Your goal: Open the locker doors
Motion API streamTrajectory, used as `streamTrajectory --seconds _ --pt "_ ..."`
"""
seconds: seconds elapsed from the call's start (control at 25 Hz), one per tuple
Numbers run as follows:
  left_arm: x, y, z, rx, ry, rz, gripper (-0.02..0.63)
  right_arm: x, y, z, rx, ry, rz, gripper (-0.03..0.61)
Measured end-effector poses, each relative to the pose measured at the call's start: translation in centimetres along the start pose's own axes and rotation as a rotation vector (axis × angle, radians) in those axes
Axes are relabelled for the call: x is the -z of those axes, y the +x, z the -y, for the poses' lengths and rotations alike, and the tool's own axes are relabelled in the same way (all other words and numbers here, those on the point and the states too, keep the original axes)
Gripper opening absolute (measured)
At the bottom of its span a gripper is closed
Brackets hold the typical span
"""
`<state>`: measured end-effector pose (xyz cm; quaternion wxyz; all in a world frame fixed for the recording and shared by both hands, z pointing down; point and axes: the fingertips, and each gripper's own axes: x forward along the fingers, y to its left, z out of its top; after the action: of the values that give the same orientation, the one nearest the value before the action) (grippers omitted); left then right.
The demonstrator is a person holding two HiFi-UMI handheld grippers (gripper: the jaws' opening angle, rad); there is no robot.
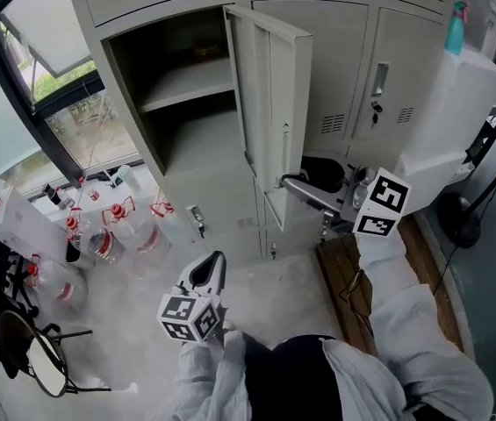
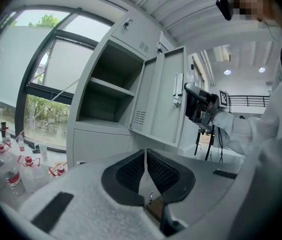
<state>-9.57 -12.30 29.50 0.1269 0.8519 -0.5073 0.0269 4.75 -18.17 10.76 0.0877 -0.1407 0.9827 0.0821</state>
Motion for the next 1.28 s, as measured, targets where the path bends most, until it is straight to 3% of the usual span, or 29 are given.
streamTrajectory --seconds 0.36,0.76,1.04,1.28 --pt "1.3 -1.3 1.1 -0.054 -0.011 0.001 0.018 0.0 -0.6 0.3 -0.023 -0.002 0.006 0.137" --pt "1.4 -0.6 1.8 -0.046 -0.006 -0.012 0.018 0.0 -0.7 0.4 -0.001 -0.033 0.013 0.146" --pt "2.0 -0.5 2.7 -0.033 -0.010 -0.023 0.018 -0.1 -1.3 0.7 0.069 -0.071 0.022 0.150" --pt "2.9 -1.0 3.4 -0.030 -0.004 -0.045 0.018 0.5 -2.1 0.1 0.144 -0.106 0.011 0.198"
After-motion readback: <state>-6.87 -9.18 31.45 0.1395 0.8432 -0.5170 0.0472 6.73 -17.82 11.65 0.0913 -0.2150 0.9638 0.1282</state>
